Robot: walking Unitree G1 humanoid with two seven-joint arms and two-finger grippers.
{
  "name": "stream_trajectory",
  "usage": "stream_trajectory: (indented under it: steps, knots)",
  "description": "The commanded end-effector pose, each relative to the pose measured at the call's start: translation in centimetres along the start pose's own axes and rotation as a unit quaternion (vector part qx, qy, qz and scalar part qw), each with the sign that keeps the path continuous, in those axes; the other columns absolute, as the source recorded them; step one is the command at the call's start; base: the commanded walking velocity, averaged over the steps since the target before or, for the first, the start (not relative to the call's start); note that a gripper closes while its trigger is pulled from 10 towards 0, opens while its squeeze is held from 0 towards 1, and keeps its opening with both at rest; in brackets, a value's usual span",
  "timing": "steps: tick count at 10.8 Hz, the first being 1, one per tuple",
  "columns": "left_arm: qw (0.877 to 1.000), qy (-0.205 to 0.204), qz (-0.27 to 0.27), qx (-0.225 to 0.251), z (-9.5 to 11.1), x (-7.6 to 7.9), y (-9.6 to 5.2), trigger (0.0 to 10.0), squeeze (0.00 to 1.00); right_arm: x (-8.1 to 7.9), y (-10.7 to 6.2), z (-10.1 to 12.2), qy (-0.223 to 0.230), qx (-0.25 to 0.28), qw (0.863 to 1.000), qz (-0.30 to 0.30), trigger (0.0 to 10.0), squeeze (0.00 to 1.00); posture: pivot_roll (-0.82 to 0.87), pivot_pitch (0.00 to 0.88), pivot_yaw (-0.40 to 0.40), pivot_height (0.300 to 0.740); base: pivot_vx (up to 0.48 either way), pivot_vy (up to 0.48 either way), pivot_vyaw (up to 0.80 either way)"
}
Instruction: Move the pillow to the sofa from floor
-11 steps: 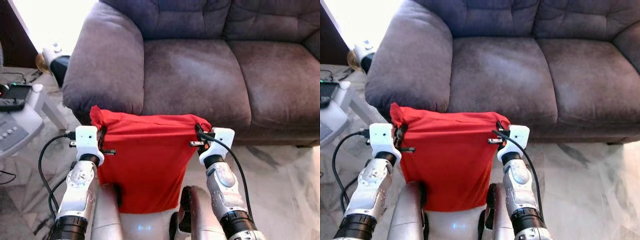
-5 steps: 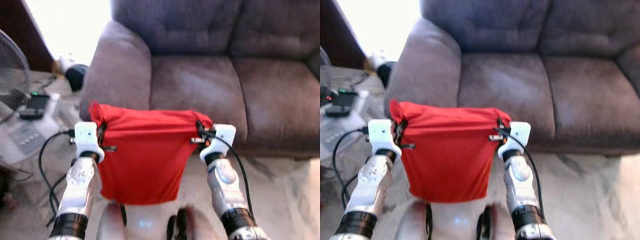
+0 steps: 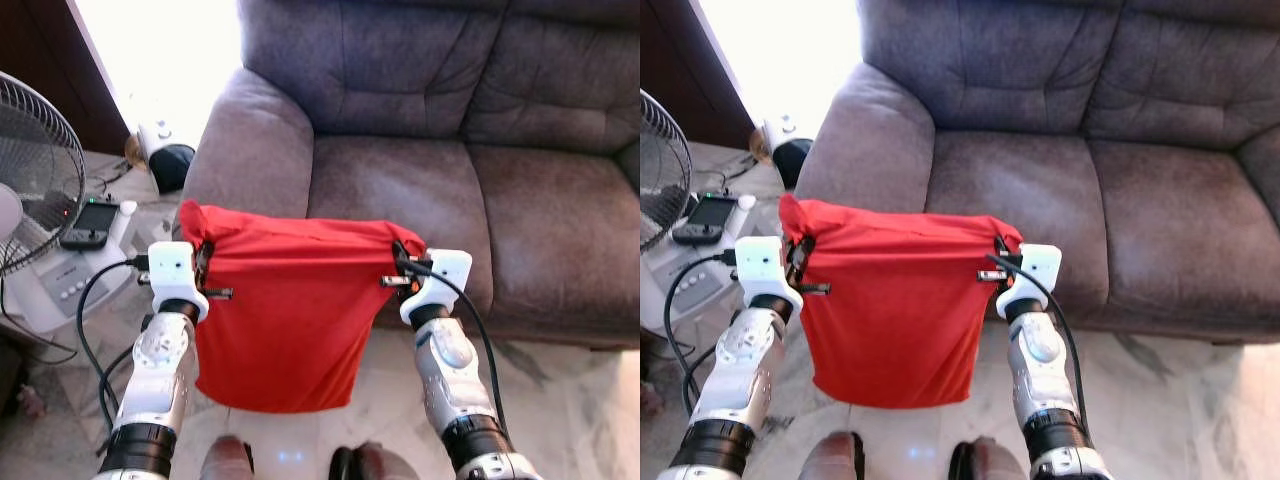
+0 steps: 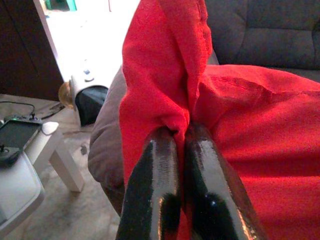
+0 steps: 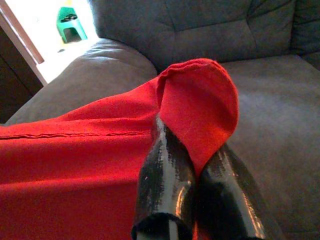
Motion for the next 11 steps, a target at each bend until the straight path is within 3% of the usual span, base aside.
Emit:
stream_trajectory:
  steps: [1, 11]
  knots:
    - [0.998, 0.005, 0.03, 0.056, 2.5, -1.7, 0.2, 10.0, 0.0, 3.1, -0.2, 0.8, 0.0, 0.023, 0.998, -0.057, 10.0, 0.0, 0.17, 0.119, -0.082, 0.74, 0.0, 0.0, 0.0]
    - [0.998, 0.007, 0.017, 0.064, 2.7, -1.2, -0.1, 10.0, 0.0, 2.7, 0.1, 2.0, -0.014, 0.049, 0.998, -0.045, 10.0, 0.0, 0.16, 0.094, -0.095, 0.74, 0.0, 0.0, 0.0]
Point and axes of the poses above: a point about 5 cm out from each wrist's last joint towards the gripper, its own y axis pointing out of the wrist towards the gripper, its own z axis along the axis of the wrist's last joint, x = y × z, the point moved 3 cm from there along y, pointing out of the wrist towards the gripper, and after that the axes turned 12 degrees about -y, right-handed, at the moved point
